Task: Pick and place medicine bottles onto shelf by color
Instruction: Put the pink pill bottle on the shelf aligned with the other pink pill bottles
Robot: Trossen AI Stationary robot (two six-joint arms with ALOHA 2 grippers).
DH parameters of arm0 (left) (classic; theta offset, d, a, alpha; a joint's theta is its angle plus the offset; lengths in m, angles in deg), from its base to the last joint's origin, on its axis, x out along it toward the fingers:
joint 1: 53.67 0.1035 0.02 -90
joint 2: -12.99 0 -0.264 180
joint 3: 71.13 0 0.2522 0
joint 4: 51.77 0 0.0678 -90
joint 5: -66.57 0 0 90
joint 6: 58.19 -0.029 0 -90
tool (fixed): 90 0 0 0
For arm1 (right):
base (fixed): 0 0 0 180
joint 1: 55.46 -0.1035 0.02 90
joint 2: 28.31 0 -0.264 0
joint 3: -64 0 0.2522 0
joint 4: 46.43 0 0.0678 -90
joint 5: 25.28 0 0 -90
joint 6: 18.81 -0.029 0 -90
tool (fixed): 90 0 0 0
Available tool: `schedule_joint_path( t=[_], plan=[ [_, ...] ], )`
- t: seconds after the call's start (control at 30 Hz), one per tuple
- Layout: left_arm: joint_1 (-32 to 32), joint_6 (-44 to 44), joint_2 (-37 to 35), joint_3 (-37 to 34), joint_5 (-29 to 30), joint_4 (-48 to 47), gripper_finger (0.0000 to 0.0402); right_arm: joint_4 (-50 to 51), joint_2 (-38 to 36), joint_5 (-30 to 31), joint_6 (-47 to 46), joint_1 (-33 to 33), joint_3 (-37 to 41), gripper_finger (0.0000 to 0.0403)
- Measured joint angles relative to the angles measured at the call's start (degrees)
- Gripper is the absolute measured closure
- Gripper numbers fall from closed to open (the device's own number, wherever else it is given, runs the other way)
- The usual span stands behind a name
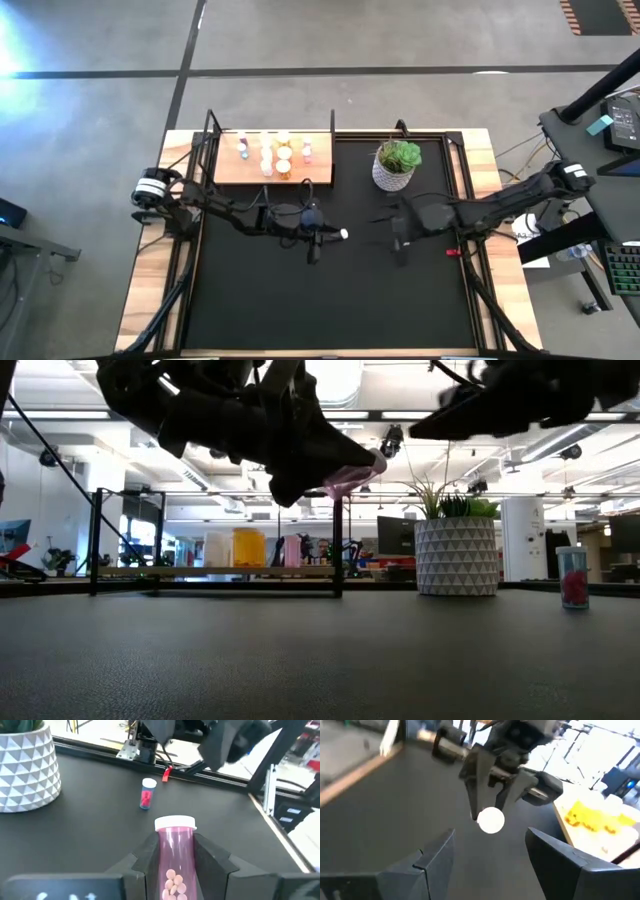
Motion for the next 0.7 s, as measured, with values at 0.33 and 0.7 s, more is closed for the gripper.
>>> schedule_joint_path(
  t=[0.33,0.7],
  plan=[
    [0.15,7.21,0.00,-0.28,-6.36,-0.04,0.0313,17.52,12.97,0.04,13.89,0.00,-16.99,0.0174],
    [0.24,7.56,0.00,-0.25,-6.75,0.80,0.0313,23.64,21.68,0.04,21.47,-0.11,-25.62,0.0205]
  ],
)
